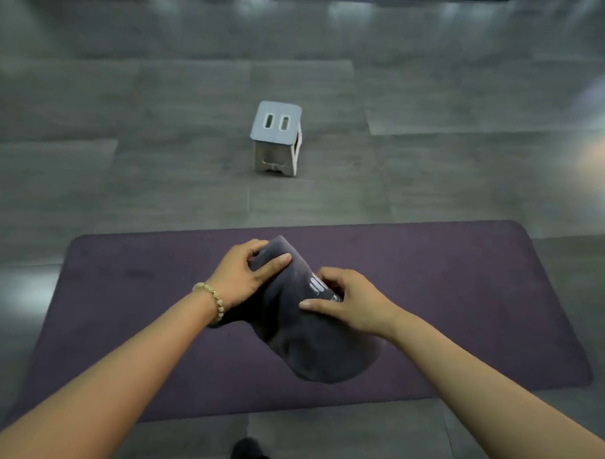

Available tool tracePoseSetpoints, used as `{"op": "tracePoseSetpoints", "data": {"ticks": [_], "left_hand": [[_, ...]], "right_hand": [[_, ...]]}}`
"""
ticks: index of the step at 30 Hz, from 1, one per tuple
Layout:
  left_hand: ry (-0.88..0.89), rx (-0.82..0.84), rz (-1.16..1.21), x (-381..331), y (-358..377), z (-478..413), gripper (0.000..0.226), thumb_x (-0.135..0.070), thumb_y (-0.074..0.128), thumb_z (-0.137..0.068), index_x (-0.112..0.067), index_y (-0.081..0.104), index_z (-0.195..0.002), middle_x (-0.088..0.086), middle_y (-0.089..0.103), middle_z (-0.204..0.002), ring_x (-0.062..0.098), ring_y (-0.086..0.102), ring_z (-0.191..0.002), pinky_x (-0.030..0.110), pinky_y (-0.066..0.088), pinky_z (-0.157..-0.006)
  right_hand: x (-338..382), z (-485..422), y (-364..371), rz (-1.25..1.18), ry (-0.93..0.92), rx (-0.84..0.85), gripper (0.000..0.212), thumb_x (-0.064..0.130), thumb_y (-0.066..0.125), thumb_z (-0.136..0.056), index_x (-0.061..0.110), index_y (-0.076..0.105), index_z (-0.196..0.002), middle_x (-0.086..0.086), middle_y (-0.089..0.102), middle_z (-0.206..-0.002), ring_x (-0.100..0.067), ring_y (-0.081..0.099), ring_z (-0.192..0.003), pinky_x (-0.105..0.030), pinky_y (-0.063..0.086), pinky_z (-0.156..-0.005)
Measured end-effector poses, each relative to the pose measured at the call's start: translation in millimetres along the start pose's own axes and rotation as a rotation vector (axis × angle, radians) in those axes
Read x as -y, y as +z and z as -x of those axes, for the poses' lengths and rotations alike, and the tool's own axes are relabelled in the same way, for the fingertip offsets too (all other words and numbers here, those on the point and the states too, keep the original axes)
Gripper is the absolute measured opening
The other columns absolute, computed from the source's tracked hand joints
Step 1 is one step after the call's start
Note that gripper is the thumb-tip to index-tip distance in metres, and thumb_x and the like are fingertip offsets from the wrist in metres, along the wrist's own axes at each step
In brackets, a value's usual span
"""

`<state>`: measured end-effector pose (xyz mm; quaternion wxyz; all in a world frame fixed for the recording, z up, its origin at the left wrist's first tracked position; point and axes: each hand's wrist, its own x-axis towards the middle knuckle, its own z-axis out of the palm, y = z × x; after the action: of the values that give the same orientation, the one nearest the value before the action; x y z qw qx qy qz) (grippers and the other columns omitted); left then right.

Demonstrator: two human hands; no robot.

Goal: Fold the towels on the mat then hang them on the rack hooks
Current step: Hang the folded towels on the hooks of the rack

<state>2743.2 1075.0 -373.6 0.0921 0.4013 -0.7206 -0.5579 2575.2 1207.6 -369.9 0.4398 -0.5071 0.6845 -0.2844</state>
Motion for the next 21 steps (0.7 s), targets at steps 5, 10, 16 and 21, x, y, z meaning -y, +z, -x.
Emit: {"op": "tracePoseSetpoints", "data": {"ticks": [5,10,16,21], "left_hand": [[-0.124,-0.222,0.147,-2.0,-63.9,77.0,0.06,-0.071,0.066,-0.065,-0.023,0.051,-0.097,-0.003,0.063,-0.097,0.005,0.06,-0.087,0.015,0.047,-0.07],[-0.269,-0.192,0.162,4.4,-101.2,130.9,0.087,-0.081,0.064,-0.053,-0.005,0.068,-0.094,0.012,0.072,-0.091,0.023,0.069,-0.092,0.047,0.055,-0.084],[-0.312,-0.311,0.184,6.2,-129.4,204.2,0.024,-0.04,0.074,-0.078,-0.017,0.067,-0.082,-0.002,0.071,-0.078,0.009,0.066,-0.072,0.023,0.051,-0.054],[-0.284,-0.441,0.165,24.6,-158.6,303.5,0.023,-0.031,0.074,-0.08,-0.016,0.06,-0.09,-0.01,0.066,-0.08,0.006,0.064,-0.079,0.014,0.048,-0.065]], "right_hand": [[84.0,0.7,43.9,0.078,-0.115,-0.029,0.037,0.041,0.077,-0.076,0.03,0.044,-0.063,0.011,0.051,-0.06,-0.007,0.044,-0.058,-0.02,0.034,-0.056],[124.3,0.1,89.0,0.3,-0.243,0.075,0.039,0.046,0.074,-0.078,0.013,0.053,-0.08,-0.002,0.06,-0.069,-0.022,0.051,-0.065,-0.035,0.04,-0.061],[168.1,18.6,143.2,0.246,-0.321,0.343,0.034,0.041,0.078,-0.074,0.035,0.044,-0.073,0.023,0.058,-0.07,0.001,0.056,-0.07,-0.015,0.042,-0.062],[217.7,28.2,182.5,0.058,-0.315,0.465,0.055,0.055,0.074,-0.069,0.041,0.045,-0.114,0.015,0.052,-0.121,0.003,0.052,-0.108,-0.021,0.047,-0.087]]}}
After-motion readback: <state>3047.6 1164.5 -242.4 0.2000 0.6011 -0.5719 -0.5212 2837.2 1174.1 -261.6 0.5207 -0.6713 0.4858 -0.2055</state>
